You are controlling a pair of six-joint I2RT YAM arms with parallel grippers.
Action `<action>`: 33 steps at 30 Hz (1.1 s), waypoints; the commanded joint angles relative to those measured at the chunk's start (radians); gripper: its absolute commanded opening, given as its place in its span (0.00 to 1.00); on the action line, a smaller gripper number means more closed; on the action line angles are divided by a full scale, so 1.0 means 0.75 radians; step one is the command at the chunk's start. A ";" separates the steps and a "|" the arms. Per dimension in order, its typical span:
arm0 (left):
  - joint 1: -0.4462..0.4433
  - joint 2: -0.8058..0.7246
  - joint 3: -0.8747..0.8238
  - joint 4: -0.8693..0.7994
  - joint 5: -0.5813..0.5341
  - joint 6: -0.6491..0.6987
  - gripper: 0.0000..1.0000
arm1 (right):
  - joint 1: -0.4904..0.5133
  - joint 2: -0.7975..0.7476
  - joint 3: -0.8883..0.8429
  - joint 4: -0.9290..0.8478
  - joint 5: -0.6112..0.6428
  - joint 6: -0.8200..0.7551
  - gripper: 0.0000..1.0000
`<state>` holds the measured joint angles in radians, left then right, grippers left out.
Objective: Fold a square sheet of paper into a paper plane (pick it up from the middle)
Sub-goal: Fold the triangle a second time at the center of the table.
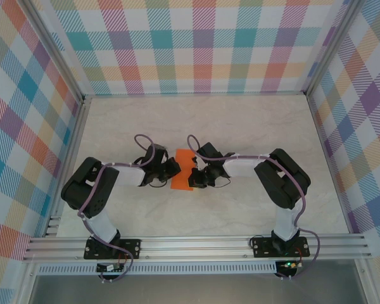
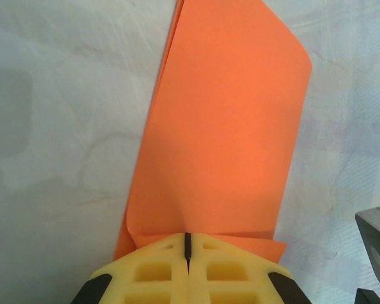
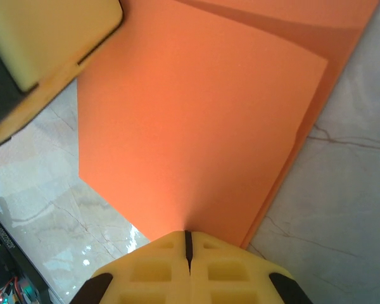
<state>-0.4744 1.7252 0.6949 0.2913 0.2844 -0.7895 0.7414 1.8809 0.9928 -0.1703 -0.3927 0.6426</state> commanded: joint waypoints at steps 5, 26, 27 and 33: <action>0.128 0.052 0.046 -0.113 -0.253 0.082 0.04 | 0.014 0.060 -0.120 -0.409 0.135 -0.028 0.00; 0.118 -0.441 -0.125 -0.262 -0.111 -0.020 0.36 | -0.006 -0.175 0.237 -0.385 0.255 -0.112 0.21; 0.111 -0.464 -0.141 -0.267 -0.097 -0.038 0.37 | -0.014 -0.154 0.250 -0.383 0.256 -0.116 0.21; 0.052 -0.529 -0.209 -0.239 -0.037 -0.140 0.46 | -0.039 -0.040 0.314 -0.374 0.220 -0.140 0.25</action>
<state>-0.4042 1.3460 0.5644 0.1169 0.2150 -0.8391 0.7197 1.8008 1.1984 -0.4221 -0.2298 0.5663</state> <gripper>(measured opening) 0.451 0.246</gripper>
